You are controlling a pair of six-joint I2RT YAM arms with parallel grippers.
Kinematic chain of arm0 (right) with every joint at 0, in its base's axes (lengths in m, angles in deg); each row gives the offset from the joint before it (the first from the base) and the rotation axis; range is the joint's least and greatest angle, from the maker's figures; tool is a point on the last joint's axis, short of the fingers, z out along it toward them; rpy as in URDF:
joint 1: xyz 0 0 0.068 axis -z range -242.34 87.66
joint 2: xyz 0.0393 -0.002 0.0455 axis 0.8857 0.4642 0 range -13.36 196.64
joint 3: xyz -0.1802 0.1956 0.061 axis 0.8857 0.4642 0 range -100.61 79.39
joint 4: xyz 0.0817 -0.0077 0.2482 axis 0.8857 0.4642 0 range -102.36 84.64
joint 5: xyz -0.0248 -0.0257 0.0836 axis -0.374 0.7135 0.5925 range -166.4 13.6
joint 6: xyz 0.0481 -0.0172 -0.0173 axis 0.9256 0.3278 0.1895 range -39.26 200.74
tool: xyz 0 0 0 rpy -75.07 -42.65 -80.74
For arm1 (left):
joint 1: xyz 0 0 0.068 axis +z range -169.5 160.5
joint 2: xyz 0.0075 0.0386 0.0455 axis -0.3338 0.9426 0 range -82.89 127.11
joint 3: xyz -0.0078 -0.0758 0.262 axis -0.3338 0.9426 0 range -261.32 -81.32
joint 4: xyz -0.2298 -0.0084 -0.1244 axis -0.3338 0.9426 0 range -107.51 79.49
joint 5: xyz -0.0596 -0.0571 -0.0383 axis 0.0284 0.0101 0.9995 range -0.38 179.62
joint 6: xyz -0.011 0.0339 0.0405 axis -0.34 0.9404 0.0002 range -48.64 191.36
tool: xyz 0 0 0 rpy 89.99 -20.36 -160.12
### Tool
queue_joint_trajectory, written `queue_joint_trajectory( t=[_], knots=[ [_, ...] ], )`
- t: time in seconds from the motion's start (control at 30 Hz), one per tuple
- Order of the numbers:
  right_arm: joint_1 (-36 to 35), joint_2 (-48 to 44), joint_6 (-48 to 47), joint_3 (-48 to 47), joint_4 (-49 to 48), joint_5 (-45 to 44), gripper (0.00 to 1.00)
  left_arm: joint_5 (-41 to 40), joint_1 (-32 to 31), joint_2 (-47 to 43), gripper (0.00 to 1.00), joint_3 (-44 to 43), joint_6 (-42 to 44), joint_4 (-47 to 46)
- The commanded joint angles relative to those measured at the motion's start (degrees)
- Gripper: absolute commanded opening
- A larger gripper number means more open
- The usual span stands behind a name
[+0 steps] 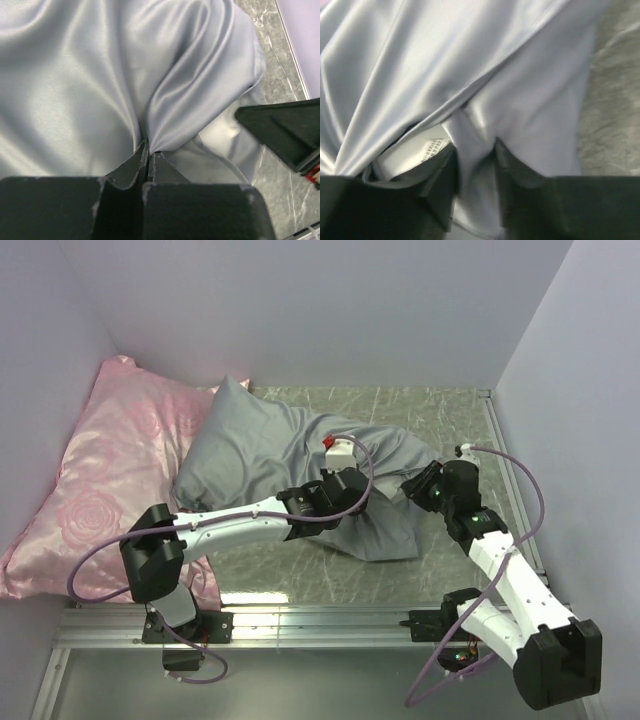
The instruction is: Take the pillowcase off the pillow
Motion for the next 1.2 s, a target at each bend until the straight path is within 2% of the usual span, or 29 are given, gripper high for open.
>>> queue_joint_trajectory(
  t=[0.0,0.03,0.07,0.13,0.23,0.37,0.47,0.6,0.7,0.8,0.9,0.93,0.97,1.0,1.1,1.17],
  knots=[
    [5.4,-1.3,-1.5,0.9,2.3,-1.1,0.32,1.7,2.0,-0.9,0.01,0.2,-0.3,1.5],
    [7.4,-1.8,-1.8,1.2,2.7,-0.2,0.22,2.3,3.3,-0.5,0.01,0.0,-0.5,2.5],
    [9.2,-2.8,-2.3,1.9,3.1,1.2,0.16,3.5,3.9,0.0,0.01,-0.5,-0.6,2.7],
    [12.6,-4.0,-2.8,2.0,4.8,0.8,0.08,4.7,6.0,0.2,0.01,-0.4,-0.7,2.7],
    [16.4,-3.9,-3.4,1.5,7.4,-2.4,0.02,8.6,9.6,0.3,0.00,-0.2,-1.7,2.1],
    [22.3,0.5,-3.3,3.7,5.9,-1.6,0.00,14.5,14.9,-0.4,0.01,-0.5,-3.5,2.4],
    [24.6,6.0,-1.8,5.9,1.8,-0.5,0.00,15.4,16.9,-1.8,0.01,-0.2,-2.9,2.7],
    [23.2,14.1,2.3,7.3,-4.8,7.5,0.00,21.3,16.6,-2.0,0.01,1.1,-1.7,2.5],
    [19.6,20.0,1.5,6.0,-6.1,5.0,0.03,22.6,14.4,-1.3,0.00,2.9,-1.7,1.9],
    [18.4,24.3,0.7,5.7,-6.9,8.9,0.04,22.3,11.9,-0.1,0.01,3.7,-1.3,2.0],
    [17.8,22.9,1.1,6.0,-7.2,10.7,0.23,22.5,10.8,0.2,0.01,4.6,-1.4,1.1],
    [17.7,21.9,1.0,6.3,-6.8,10.4,0.35,22.4,10.5,0.4,0.01,4.7,-1.3,1.1],
    [17.7,19.1,0.3,6.2,-5.1,9.6,0.41,22.2,10.5,0.5,0.01,4.6,-1.2,1.3],
    [17.7,17.2,-0.1,6.2,-3.7,8.0,0.52,22.2,10.4,0.6,0.01,4.6,-1.0,1.3],
    [17.9,9.8,-1.3,5.5,1.1,4.5,0.65,22.5,10.3,1.0,0.01,4.5,-0.7,1.4],
    [18.3,5.4,-1.8,4.3,4.4,4.0,0.69,23.0,10.3,1.3,0.01,4.1,-0.6,1.5]
  ],
)
